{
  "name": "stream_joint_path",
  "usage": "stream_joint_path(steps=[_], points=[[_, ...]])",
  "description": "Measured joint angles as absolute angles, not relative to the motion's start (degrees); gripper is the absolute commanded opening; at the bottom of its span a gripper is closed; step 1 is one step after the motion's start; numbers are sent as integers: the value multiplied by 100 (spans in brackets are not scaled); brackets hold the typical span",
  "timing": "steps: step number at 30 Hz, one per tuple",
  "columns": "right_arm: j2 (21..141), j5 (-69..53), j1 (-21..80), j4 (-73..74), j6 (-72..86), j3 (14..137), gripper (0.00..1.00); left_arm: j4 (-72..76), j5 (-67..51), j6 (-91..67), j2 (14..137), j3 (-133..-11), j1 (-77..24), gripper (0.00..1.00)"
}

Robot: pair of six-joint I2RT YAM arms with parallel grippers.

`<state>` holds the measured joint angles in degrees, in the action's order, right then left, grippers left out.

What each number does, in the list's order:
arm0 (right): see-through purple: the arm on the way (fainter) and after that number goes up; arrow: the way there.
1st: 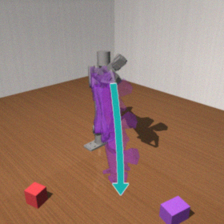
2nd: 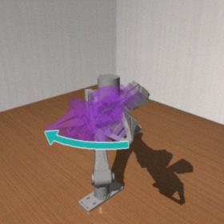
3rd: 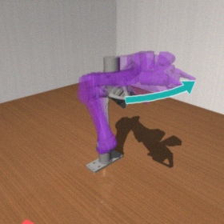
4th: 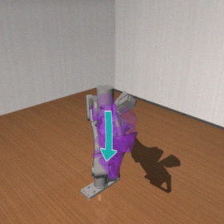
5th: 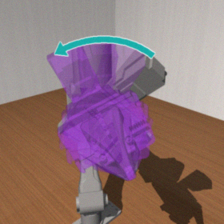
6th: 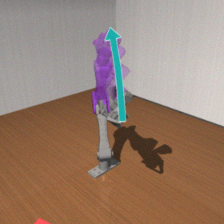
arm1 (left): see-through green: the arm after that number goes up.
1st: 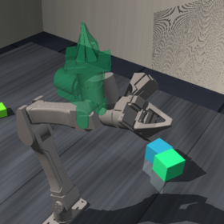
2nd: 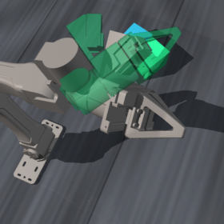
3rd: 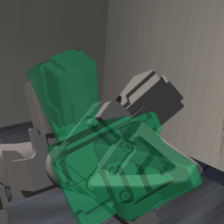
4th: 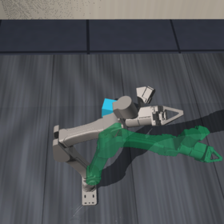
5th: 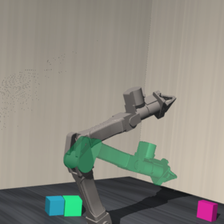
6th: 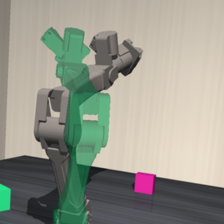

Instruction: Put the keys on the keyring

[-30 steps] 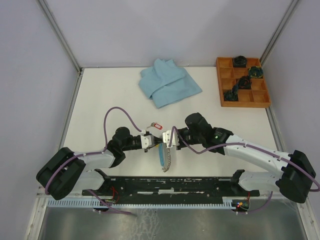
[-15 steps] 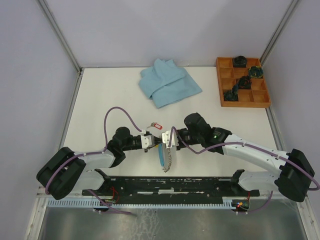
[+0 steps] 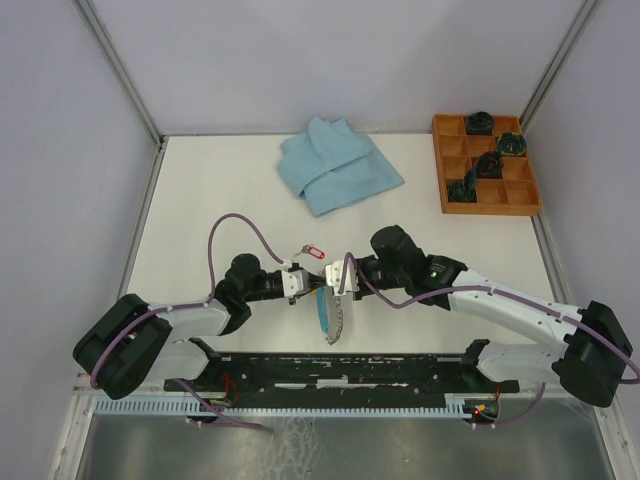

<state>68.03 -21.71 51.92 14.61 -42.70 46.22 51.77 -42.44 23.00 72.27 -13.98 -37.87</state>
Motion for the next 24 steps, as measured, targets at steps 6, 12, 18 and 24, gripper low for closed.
stream_joint_path(steps=[6, 12, 18, 24], points=[[6807, -2171, 5192, 1461, -4272, 4622, 1, 5179, -4248, 2300, 7227, -1398, -3787, 3], [6842, -2174, 5192, 1457, -4270, 4622, 1, 5179, -4263, 2300, 7227, -1398, -3787, 3], [6864, -2174, 5192, 1426, -4270, 4622, 1, 5177, -4268, 2300, 7227, -1398, -3787, 3], [6875, -2176, 5192, 1420, -4270, 4622, 1, 5179, -4270, 2300, 7227, -1398, -3787, 3]])
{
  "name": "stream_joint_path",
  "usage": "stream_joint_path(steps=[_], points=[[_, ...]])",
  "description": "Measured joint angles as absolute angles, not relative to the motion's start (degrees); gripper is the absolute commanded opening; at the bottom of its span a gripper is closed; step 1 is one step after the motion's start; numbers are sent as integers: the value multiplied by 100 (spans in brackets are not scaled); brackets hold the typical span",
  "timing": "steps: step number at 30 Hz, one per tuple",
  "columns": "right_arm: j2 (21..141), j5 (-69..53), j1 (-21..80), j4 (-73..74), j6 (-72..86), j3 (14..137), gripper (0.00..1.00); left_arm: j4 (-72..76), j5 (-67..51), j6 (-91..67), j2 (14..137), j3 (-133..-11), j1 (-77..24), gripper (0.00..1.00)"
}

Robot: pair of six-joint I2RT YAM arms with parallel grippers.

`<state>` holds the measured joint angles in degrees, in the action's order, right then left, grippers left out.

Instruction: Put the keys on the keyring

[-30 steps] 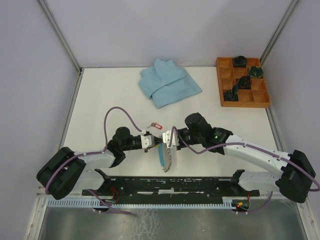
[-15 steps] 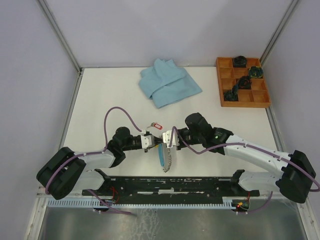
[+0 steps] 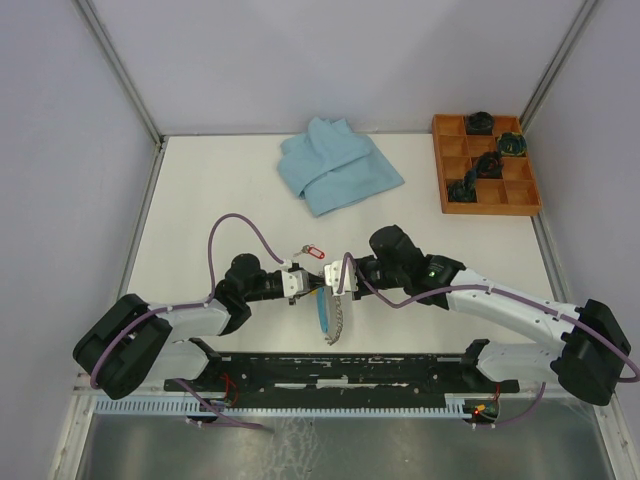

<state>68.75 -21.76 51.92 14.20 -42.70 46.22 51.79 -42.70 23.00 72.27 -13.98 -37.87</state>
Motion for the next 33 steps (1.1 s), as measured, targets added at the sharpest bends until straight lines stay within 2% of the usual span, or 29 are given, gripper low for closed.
stream_joint_path(steps=[33], points=[[6936, -2252, 5192, 1468, -4272, 4622, 1, 5148, -4377, 2300, 7229, -1404, -3787, 3]])
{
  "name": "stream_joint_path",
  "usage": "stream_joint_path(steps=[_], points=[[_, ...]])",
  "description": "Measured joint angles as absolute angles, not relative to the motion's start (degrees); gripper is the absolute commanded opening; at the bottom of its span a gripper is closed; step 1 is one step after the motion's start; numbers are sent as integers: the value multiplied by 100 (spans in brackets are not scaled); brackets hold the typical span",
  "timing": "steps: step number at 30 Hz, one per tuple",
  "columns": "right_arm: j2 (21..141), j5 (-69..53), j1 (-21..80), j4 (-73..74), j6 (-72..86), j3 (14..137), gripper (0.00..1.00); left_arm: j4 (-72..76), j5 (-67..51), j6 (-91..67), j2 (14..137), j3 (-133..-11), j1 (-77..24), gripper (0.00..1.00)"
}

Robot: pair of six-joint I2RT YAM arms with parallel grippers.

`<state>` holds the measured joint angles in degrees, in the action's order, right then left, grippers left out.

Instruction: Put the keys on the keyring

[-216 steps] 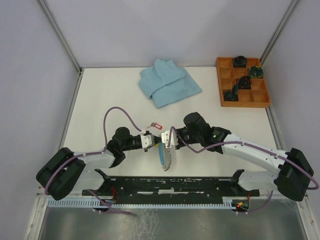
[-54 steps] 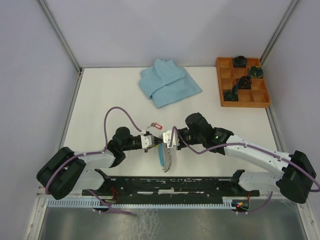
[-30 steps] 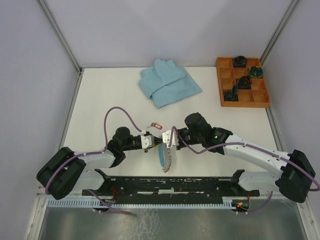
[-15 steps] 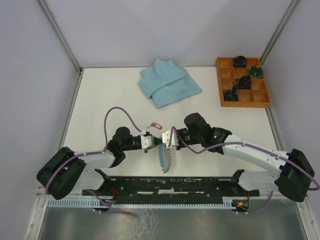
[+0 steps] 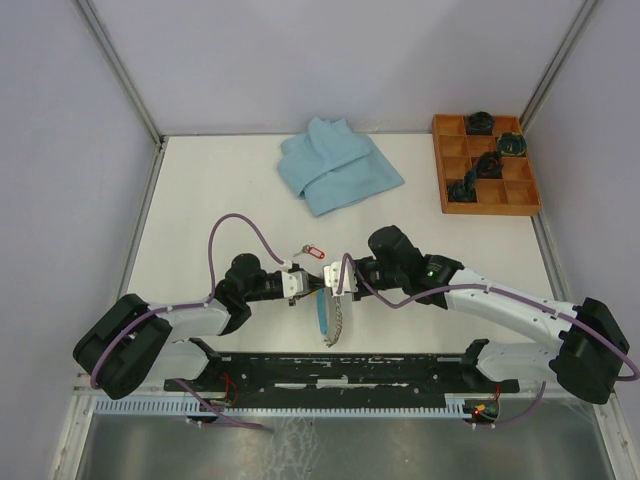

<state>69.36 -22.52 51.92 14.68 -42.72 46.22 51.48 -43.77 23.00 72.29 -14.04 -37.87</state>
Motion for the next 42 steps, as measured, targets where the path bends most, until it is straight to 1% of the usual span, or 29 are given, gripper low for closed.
stream_joint_path(steps=[18, 31, 35, 42], points=[[7231, -2366, 5192, 1509, -4294, 4641, 1, 4873, -4405, 2296, 7262, -1431, -3787, 3], [7526, -2386, 5192, 1767, -4335, 4904, 1, 4630, -4348, 2296, 7262, -1490, -3785, 3], [7599, -2338, 5192, 1828, -4265, 4984, 4, 4602, -4265, 2296, 7262, -1492, -3787, 3], [7559, -2224, 5203, 1927, -4228, 5046, 13, 4731, -4156, 2296, 7260, -1490, -3809, 3]])
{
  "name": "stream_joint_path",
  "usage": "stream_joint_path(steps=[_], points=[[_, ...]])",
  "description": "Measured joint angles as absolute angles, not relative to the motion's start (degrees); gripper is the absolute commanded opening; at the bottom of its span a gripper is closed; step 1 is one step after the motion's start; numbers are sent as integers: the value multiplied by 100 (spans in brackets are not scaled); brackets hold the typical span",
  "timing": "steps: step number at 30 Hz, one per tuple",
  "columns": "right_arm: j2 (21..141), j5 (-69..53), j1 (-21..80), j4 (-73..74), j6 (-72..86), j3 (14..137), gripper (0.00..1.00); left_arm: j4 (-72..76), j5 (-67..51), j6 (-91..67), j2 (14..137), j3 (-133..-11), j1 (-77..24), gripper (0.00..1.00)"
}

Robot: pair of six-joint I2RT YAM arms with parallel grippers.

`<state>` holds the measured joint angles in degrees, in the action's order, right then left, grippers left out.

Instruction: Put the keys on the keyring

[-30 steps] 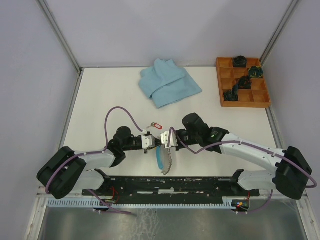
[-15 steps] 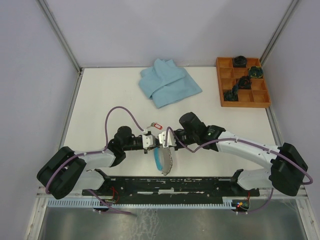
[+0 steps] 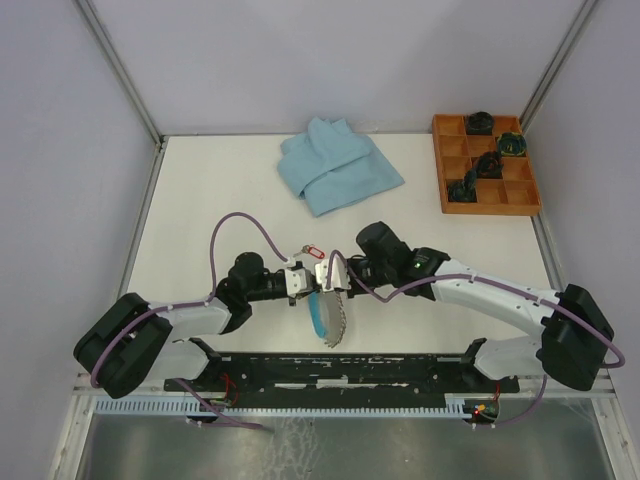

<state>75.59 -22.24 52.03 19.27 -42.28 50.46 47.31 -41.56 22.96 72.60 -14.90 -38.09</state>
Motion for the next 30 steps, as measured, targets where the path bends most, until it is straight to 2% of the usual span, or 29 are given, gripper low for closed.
stream_joint_path(steps=[8, 20, 28, 30], points=[[7319, -2099, 5234, 2080, -4226, 5046, 24, 4954, -4119, 2296, 7258, -1485, -3839, 3], [6984, -1811, 5212, 2012, -3979, 4945, 30, 5054, -4069, 2296, 7247, -1468, -3839, 3], [6914, -1127, 5183, 1949, -2569, 4827, 47, 5168, -3791, 2292, 7244, -1437, -3839, 3], [6890, -873, 5179, 2036, -2029, 4818, 48, 5214, -3612, 2283, 7229, -1393, -3839, 3]])
